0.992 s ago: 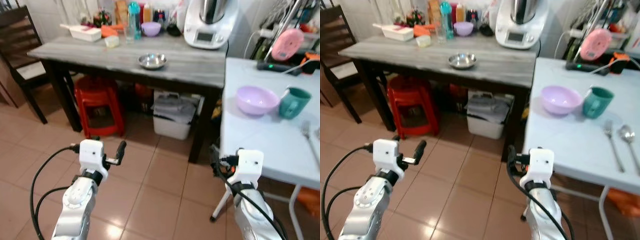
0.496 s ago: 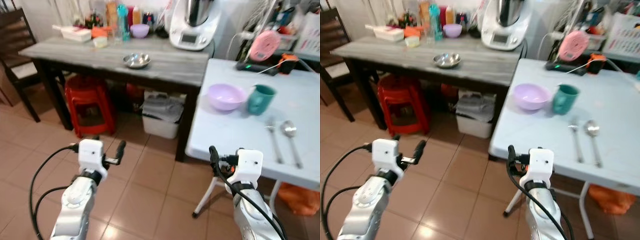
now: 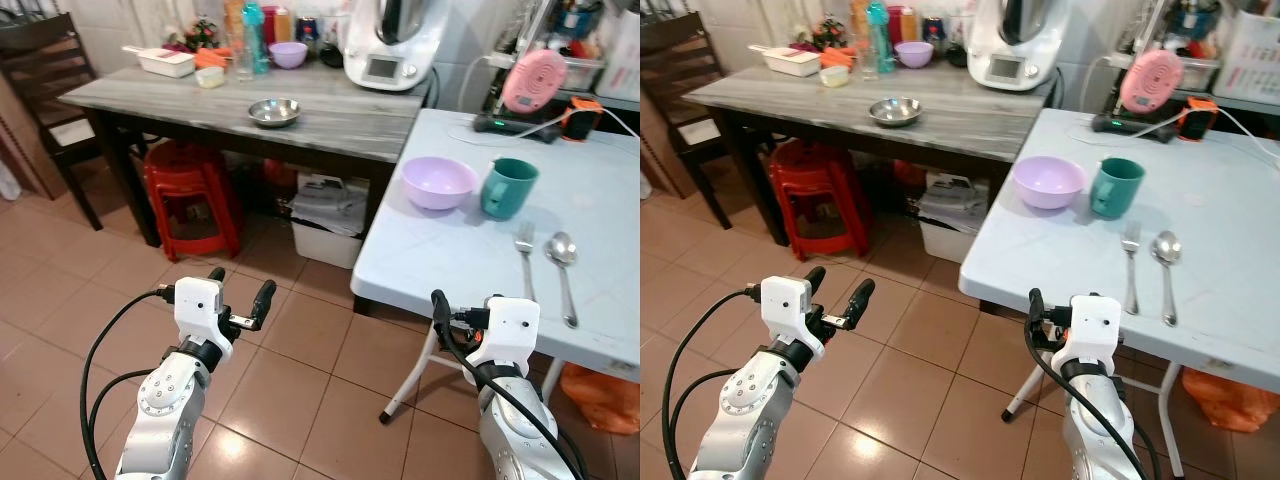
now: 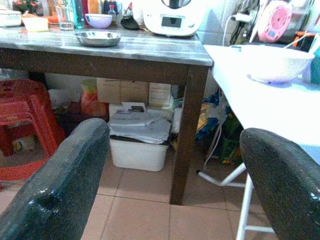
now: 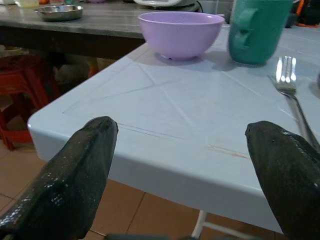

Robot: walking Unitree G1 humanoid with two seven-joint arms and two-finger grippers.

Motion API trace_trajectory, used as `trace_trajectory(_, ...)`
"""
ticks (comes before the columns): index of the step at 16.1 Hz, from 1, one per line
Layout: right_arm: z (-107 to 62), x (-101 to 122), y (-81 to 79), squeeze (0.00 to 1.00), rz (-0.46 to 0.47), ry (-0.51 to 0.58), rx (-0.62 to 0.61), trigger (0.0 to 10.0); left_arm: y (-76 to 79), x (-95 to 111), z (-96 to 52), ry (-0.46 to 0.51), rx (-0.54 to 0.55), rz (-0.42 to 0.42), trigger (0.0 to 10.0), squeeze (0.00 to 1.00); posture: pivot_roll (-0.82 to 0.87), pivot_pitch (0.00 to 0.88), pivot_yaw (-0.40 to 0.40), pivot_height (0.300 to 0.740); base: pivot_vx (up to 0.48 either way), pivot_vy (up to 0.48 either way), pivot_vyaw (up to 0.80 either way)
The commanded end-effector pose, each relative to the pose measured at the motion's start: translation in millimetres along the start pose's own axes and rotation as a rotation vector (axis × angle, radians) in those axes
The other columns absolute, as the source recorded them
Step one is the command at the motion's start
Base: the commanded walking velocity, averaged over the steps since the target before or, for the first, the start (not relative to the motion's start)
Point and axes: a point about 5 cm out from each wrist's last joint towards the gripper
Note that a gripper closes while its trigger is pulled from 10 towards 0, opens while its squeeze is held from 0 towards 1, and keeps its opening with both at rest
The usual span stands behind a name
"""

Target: Setting the table

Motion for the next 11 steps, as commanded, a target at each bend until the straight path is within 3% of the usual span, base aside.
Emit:
trace_trajectory(1,2.2,8.9,-4.1,0.00,-0.003,0.039,0.021,10.0,0.4,3.0,-0.2,0.008,-0.015,-0.004,10.0,0.00,-0.02,0.000,0.003,0.740,0.000,0.000,0.00)
trace_trajectory(6,2.4,9.6,-4.8,0.00,-0.011,0.040,0.027,10.0,2.9,3.2,-0.9,0.008,-0.040,-0.019,10.0,0.00,-0.02,0.000,0.002,0.740,0.259,0.000,0.00)
trace_trajectory(9,2.8,9.9,-5.1,0.00,-0.018,0.041,0.032,10.0,4.7,2.8,-0.9,0.008,-0.049,-0.026,10.0,0.00,-0.02,0.000,-0.001,0.740,0.270,0.000,-0.47)
trace_trajectory(11,3.3,11.1,-5.7,0.00,-0.022,0.045,0.036,10.0,6.2,4.0,-0.5,0.014,-0.066,-0.012,10.0,0.00,-0.02,0.000,-0.002,0.740,0.292,0.000,0.00)
Point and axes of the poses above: a point about 5 cm out from each wrist's last joint towards the gripper, its own z axis pointing out of the wrist towards the gripper, its own x axis along the axis of the wrist's last joint, y = z × x, and after that the axes turned 7 degrees about z, right-handed
